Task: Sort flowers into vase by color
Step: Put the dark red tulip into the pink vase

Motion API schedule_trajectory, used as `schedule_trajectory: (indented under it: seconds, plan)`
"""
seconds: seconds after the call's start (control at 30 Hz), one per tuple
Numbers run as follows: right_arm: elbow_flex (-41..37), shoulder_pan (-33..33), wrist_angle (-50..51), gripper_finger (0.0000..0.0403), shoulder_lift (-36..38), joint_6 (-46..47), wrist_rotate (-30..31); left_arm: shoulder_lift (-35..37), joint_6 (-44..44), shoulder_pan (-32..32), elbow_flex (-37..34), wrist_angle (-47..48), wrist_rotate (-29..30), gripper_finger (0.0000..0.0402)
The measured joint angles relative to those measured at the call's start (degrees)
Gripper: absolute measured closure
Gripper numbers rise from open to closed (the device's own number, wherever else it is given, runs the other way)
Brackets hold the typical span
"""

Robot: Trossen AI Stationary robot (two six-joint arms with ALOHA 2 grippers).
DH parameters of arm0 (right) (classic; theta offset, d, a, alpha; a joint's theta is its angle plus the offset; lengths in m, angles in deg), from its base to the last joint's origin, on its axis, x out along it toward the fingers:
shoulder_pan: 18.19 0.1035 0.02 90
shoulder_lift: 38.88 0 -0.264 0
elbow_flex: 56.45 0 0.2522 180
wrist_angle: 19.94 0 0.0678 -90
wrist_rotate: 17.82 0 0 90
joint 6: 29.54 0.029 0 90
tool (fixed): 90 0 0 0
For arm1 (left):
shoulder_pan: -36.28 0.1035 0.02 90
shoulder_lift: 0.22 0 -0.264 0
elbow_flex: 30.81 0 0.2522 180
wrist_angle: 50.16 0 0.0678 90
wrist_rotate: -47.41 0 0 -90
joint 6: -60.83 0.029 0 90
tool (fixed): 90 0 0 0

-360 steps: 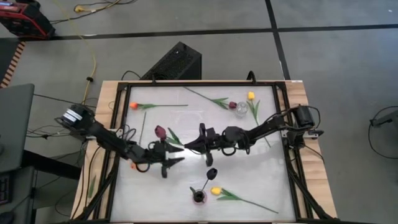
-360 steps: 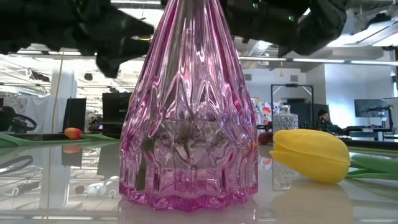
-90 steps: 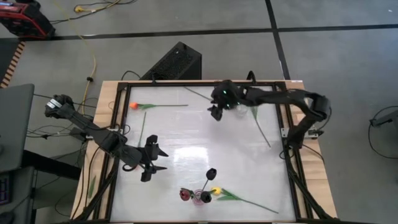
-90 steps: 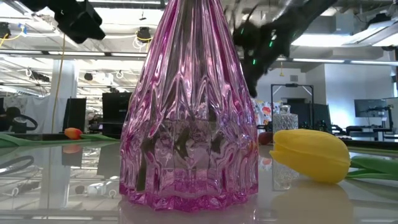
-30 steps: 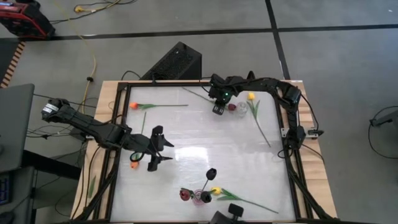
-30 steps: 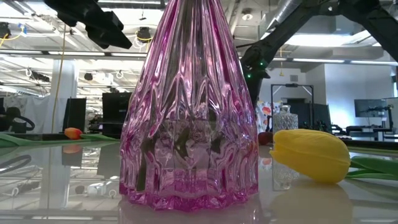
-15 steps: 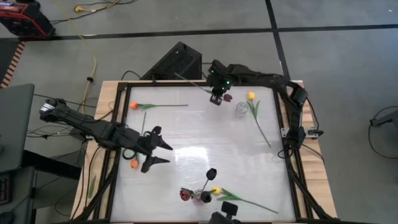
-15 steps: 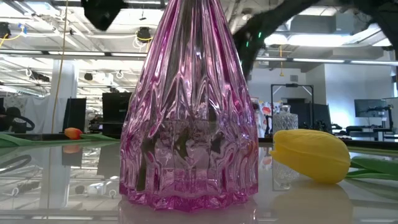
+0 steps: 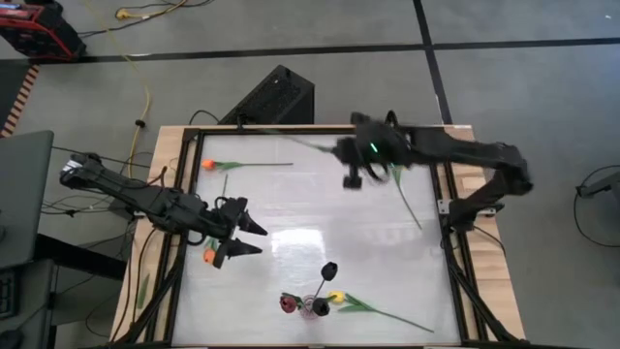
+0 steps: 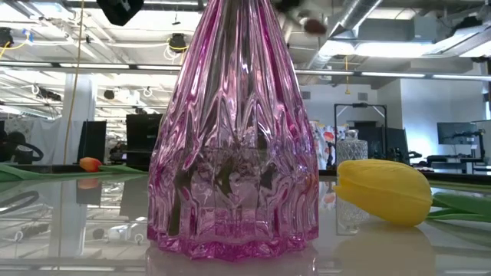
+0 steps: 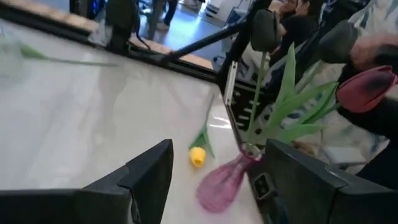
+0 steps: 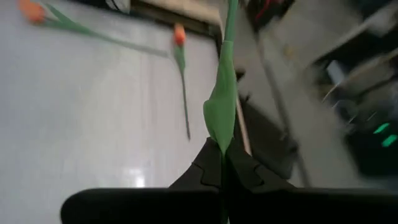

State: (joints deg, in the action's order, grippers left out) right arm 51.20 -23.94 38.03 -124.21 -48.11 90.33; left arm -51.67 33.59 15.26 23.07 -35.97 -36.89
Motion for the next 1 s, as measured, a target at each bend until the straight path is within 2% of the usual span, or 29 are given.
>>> schedule_trajectory:
  seconds: [0.13, 0.27, 0.43, 0.63, 0.8, 0.93, 1.0]
  plan:
    - [0.0, 14.04, 0.48, 0.038, 3.35, 2.28, 11.05, -0.56, -4.23, -1.79, -0.04, -0.45, -0.25, 0.0159]
    - [0.02, 28.68, 2.01, 0.038, 3.64, 4.41, 21.19, -1.17, -8.61, -3.41, -0.02, -1.46, 1.27, 0.0159]
    - [0.0, 42.31, 3.75, 0.0379, 0.0, -4.27, 34.15, -1.18, -16.59, -3.55, -0.02, -0.75, 5.15, 0.0164]
    - [0.0, 49.61, -2.22, 0.0379, -5.06, -19.47, 42.84, -1.17, -19.98, -2.66, -0.02, -1.46, 5.59, 0.018]
    - [0.0, 53.81, -6.18, 0.0379, -9.15, -31.67, 45.42, -0.99, -19.82, -2.68, -0.02, -1.62, 4.53, 0.0187]
    - [-0.04, 55.3, -7.35, 0.0381, -10.97, -36.2, 54.94, -0.99, -20.13, -1.53, -0.02, -2.09, 5.09, 0.0188]
    - [-0.04, 54.53, -10.78, 0.0381, -10.39, -36.65, 57.68, -1.22, -20.29, -0.7, -0.02, -2.32, 5.08, 0.0188]
